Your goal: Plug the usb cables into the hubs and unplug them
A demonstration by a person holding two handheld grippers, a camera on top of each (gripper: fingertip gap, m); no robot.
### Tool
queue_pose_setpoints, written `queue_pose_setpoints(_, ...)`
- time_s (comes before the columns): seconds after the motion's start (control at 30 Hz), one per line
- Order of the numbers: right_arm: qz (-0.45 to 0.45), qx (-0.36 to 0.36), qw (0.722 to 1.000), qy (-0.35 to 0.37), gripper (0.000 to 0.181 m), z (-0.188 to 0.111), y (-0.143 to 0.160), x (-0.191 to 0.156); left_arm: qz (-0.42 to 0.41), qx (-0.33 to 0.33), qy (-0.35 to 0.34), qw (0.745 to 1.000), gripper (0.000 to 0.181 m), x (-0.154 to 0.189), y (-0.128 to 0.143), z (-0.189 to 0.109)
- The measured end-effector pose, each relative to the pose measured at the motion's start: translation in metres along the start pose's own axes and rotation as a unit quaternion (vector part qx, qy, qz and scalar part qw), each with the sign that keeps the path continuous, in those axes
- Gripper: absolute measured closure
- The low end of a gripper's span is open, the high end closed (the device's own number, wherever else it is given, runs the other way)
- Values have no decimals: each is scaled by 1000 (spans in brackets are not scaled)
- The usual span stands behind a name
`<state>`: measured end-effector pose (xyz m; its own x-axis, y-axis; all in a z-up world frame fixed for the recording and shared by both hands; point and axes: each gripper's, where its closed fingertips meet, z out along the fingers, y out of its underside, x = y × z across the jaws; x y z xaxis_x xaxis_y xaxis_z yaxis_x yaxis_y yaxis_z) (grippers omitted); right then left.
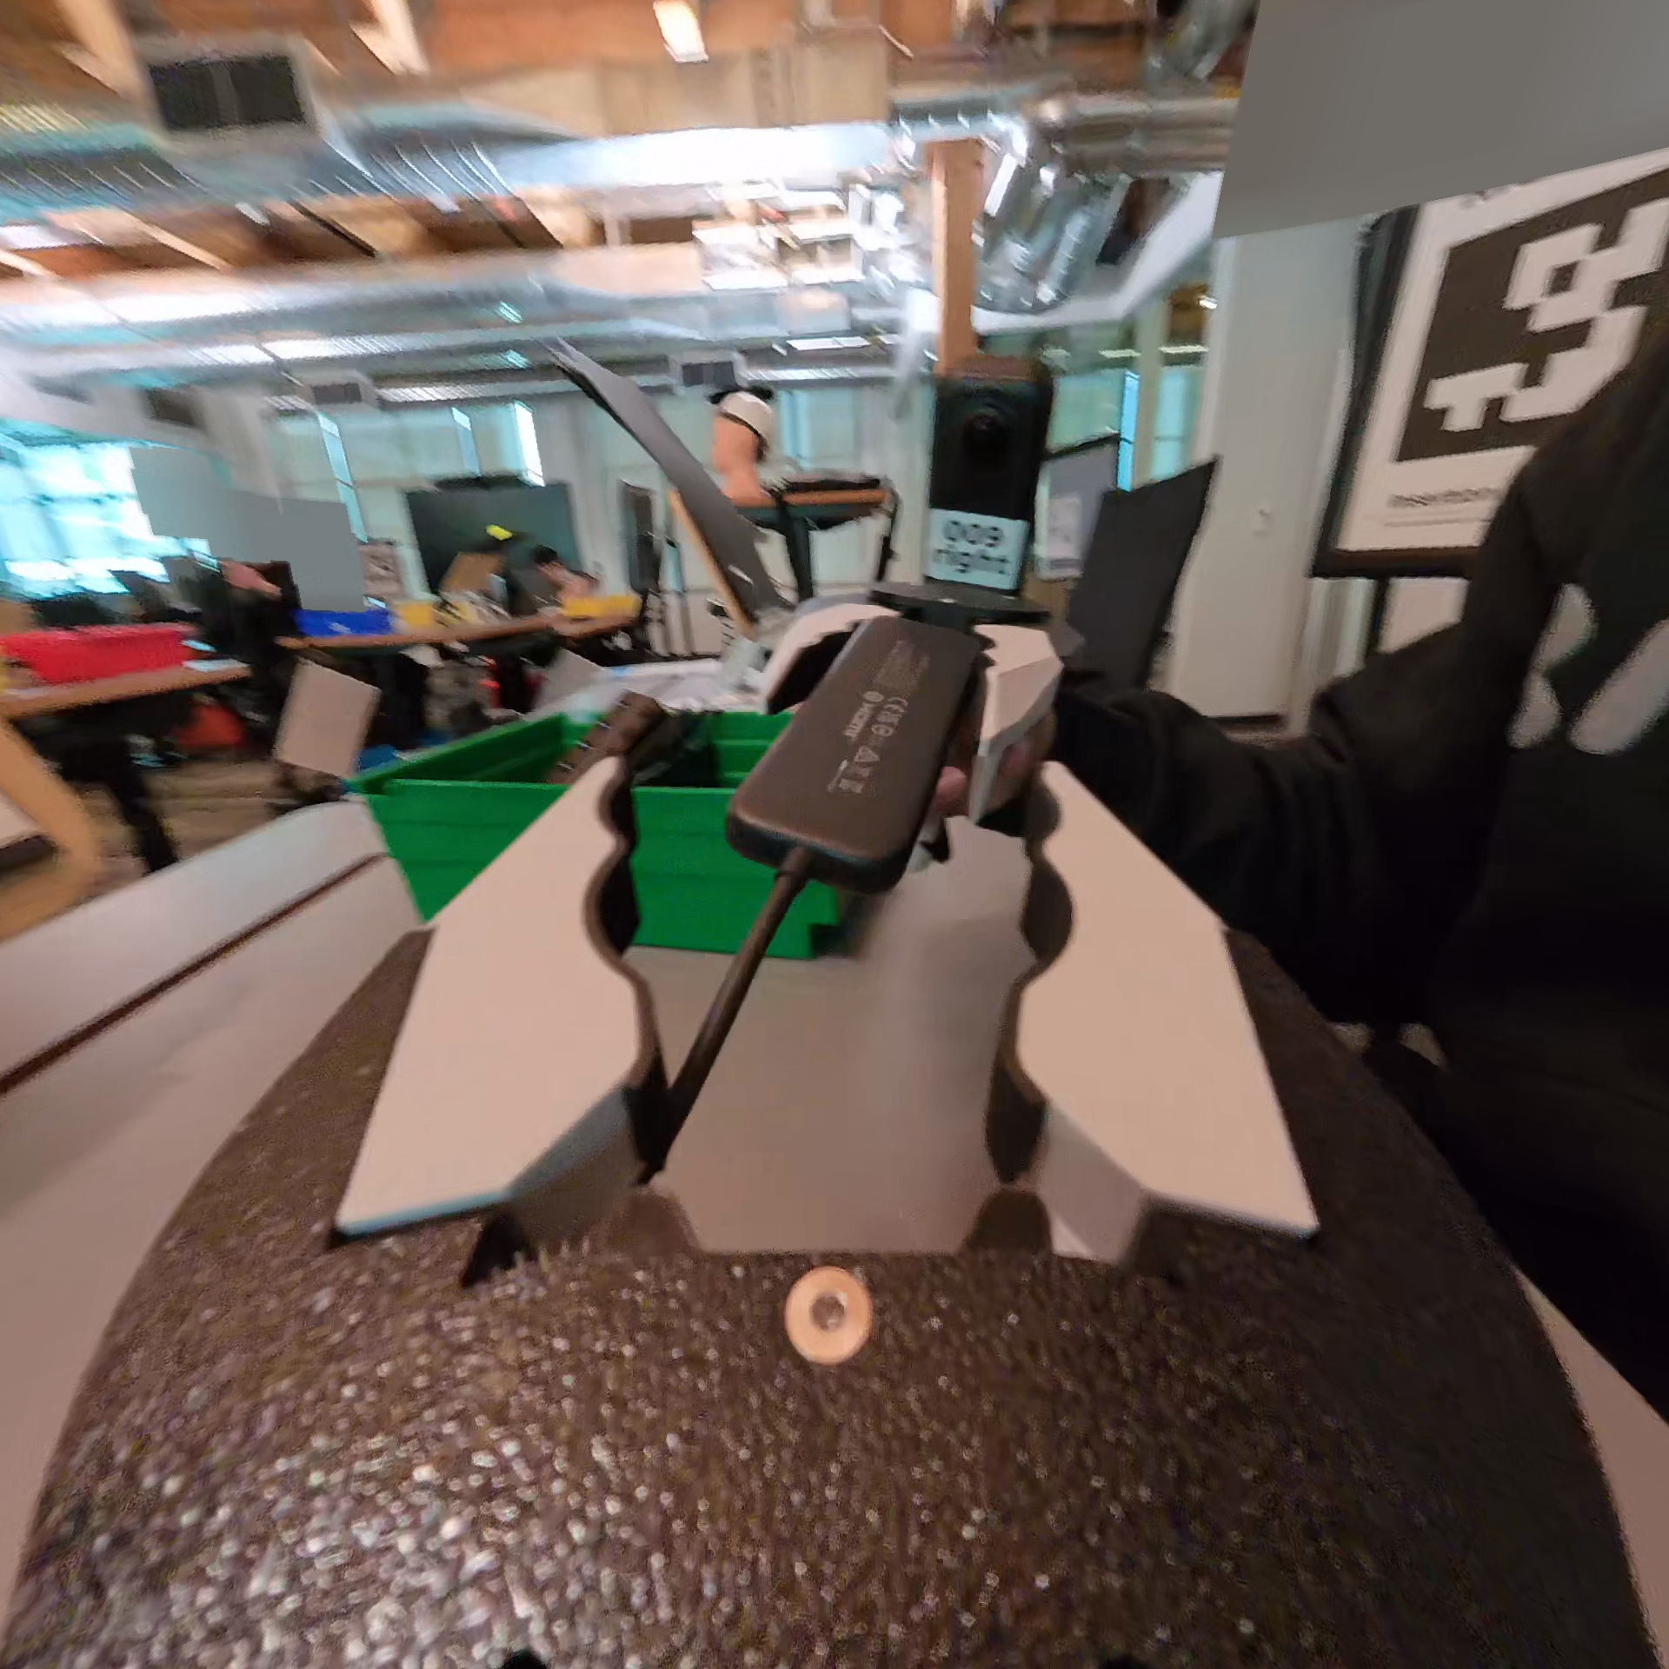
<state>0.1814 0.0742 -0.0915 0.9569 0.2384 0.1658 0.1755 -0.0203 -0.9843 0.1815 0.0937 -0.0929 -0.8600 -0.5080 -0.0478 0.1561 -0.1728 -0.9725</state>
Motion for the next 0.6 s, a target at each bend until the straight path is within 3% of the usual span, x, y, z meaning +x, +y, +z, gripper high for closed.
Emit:
queue_pose_setpoints(0.07,-10,-2,1000,24,130,-10,-10,9,19,15,-53,998,78,-15,-9,-5)
queue_pose_setpoints(0.17,-46,-13,995,82,129,-30,-31,30,45,32,-123,991,68,-35,-19,-15)
queue_pose_setpoints(0.27,-96,-27,984,150,129,-53,-65,57,56,44,-173,982,71,-50,-23,-23)
queue_pose_setpoints(0.43,-142,-84,946,277,130,-108,-112,128,37,46,-187,981,79,-56,-19,-26)
queue_pose_setpoints(0.53,-131,-125,945,271,129,-142,-105,158,39,39,-197,979,86,-59,-17,-28)
queue_pose_setpoints(0.6,-86,-159,952,247,129,-162,-84,173,38,36,-200,978,87,-60,-14,-29)
